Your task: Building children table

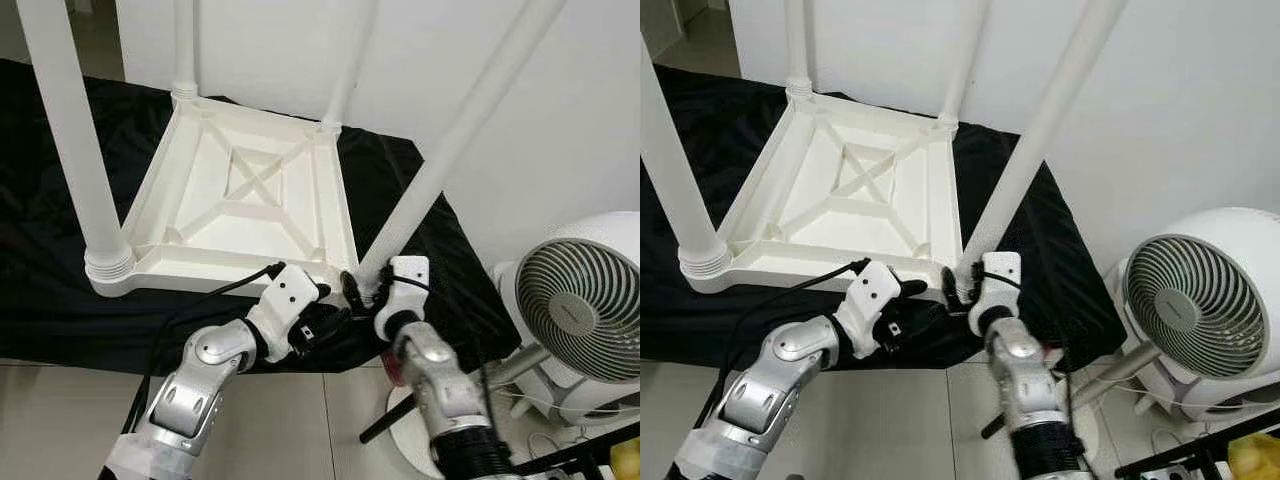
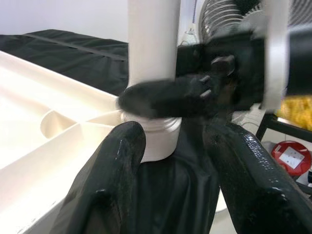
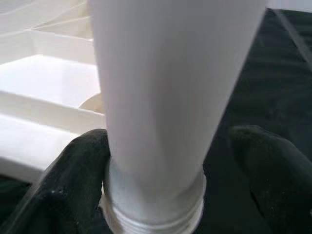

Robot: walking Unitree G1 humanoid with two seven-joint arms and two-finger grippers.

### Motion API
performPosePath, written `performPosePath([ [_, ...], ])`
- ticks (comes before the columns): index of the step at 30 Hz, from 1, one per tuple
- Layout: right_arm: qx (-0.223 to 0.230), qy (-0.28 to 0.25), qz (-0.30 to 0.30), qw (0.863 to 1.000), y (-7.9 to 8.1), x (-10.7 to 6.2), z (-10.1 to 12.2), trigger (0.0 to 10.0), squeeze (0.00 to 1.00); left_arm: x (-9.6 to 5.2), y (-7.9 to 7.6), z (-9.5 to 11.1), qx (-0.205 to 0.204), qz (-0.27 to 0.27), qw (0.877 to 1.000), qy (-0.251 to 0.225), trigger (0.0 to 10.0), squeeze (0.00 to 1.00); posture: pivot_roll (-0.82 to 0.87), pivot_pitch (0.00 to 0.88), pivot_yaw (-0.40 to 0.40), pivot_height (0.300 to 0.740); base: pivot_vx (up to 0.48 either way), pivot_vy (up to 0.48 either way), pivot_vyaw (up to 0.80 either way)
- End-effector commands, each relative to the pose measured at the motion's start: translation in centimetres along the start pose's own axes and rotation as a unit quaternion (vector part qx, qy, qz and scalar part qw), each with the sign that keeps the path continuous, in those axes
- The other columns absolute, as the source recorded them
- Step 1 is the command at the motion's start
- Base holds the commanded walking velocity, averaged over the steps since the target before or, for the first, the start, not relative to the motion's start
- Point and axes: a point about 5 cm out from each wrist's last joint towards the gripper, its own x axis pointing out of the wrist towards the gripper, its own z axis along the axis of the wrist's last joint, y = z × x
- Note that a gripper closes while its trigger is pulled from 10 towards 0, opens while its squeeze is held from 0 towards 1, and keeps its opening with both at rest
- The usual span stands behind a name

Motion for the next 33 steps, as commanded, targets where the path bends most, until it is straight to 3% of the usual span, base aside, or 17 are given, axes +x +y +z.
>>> performPosePath([
  [1,0.001,0.008,0.025,1.0,-0.7,-0.5,-0.3,10.0,0.0,0.3,-0.5,0.1,-0.005,-0.001,1.0,-0.003,10.0,0.0,0.11,0.023,-0.212,0.74,0.0,0.0,0.0],
  [3,-0.029,0.003,0.079,0.996,-1.9,-0.6,0.0,10.0,0.0,0.2,-0.5,0.2,-0.003,-0.004,1.0,-0.003,10.0,0.0,0.11,0.019,-0.209,0.74,0.0,0.0,0.0],
  [6,-0.051,-0.002,0.111,0.992,-2.9,-0.3,0.3,10.0,0.0,0.2,-0.5,0.4,0.0,-0.008,1.0,-0.006,10.0,0.0,0.11,0.017,-0.206,0.74,0.0,0.0,0.0],
  [13,-0.071,-0.003,0.161,0.984,-2.8,0.7,0.7,10.0,0.0,0.4,-0.6,0.3,0.006,-0.007,1.0,-0.006,10.0,0.0,0.12,0.012,-0.205,0.74,0.0,0.0,0.0],
  [15,-0.08,0.003,0.183,0.98,-2.3,1.8,0.7,7.7,0.0,0.5,-0.7,0.4,0.009,-0.004,1.0,-0.007,10.0,0.0,0.13,0.011,-0.208,0.74,0.0,0.0,0.0],
  [18,-0.083,0.005,0.19,0.978,-2.1,2.1,0.7,7.7,0.0,0.5,-0.7,0.4,0.01,-0.004,1.0,-0.007,10.0,0.0,0.13,0.011,-0.208,0.74,0.0,0.0,0.0],
  [19,-0.087,0.01,0.198,0.976,-1.8,2.5,0.4,3.1,0.0,0.5,-0.7,0.4,0.011,-0.001,1.0,-0.007,10.0,0.0,0.14,0.01,-0.21,0.74,0.0,0.0,0.0],
  [20,-0.087,0.014,0.205,0.975,-1.5,2.6,0.1,0.5,0.0,0.5,-0.6,0.4,0.012,0.001,1.0,-0.007,10.0,0.0,0.14,0.009,-0.213,0.74,0.0,0.0,0.0],
  [22,-0.087,0.02,0.21,0.974,-1.4,2.7,-0.2,0.0,0.0,0.5,-0.6,0.4,0.012,0.003,1.0,-0.007,10.0,0.0,0.14,0.009,-0.213,0.74,0.0,0.0,0.0],
  [33,-0.079,0.027,0.216,0.973,-1.6,2.5,-1.0,0.0,0.0,0.4,-0.7,0.4,0.012,0.005,1.0,-0.005,10.0,0.0,0.15,0.004,-0.214,0.74,0.0,0.0,0.0],
])
